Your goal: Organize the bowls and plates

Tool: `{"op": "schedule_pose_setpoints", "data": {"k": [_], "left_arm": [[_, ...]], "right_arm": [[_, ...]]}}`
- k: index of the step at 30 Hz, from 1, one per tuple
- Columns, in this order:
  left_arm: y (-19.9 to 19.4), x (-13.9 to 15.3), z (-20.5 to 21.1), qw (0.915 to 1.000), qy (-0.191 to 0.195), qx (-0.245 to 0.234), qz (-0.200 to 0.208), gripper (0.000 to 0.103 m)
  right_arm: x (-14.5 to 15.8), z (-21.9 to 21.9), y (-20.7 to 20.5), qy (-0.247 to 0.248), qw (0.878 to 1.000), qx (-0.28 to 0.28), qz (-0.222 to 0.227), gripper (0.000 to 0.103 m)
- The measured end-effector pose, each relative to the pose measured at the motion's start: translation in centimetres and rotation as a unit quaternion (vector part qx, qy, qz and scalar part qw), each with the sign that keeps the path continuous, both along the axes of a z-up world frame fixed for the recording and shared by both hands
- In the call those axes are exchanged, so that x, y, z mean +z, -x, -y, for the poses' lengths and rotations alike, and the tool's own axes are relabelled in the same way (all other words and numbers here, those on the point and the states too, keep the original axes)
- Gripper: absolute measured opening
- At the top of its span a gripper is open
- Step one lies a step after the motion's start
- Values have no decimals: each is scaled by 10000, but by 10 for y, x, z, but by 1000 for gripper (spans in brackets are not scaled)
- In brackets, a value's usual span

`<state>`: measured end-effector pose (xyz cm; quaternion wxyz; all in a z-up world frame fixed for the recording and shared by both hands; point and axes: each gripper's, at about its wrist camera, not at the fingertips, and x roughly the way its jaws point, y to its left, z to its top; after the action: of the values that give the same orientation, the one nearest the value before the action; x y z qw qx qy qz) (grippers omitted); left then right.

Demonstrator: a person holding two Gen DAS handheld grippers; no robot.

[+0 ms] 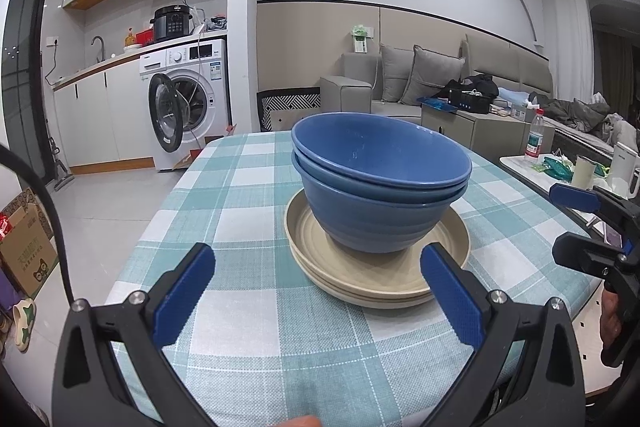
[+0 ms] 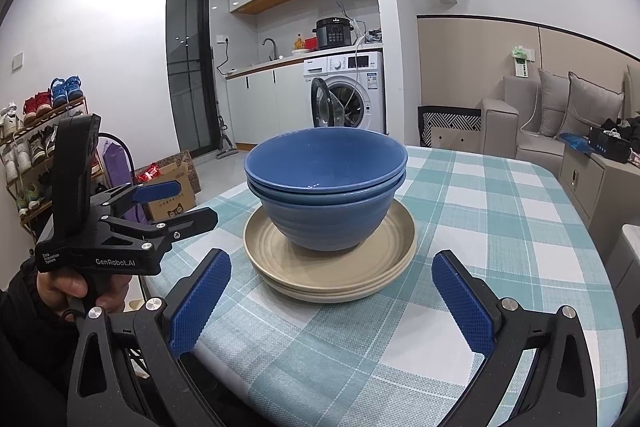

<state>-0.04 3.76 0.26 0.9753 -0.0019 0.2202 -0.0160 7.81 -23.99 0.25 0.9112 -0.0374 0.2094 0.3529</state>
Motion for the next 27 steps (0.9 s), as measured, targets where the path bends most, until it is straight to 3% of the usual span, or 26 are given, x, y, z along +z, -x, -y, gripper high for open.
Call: {"op": "schedule_pose_setpoints", "data": {"k": [27], "left_arm": [[-1,-2,1,10000,11,8,-20,103]], "right_arm": [[1,1,3,1,10000,4,56,102]]}}
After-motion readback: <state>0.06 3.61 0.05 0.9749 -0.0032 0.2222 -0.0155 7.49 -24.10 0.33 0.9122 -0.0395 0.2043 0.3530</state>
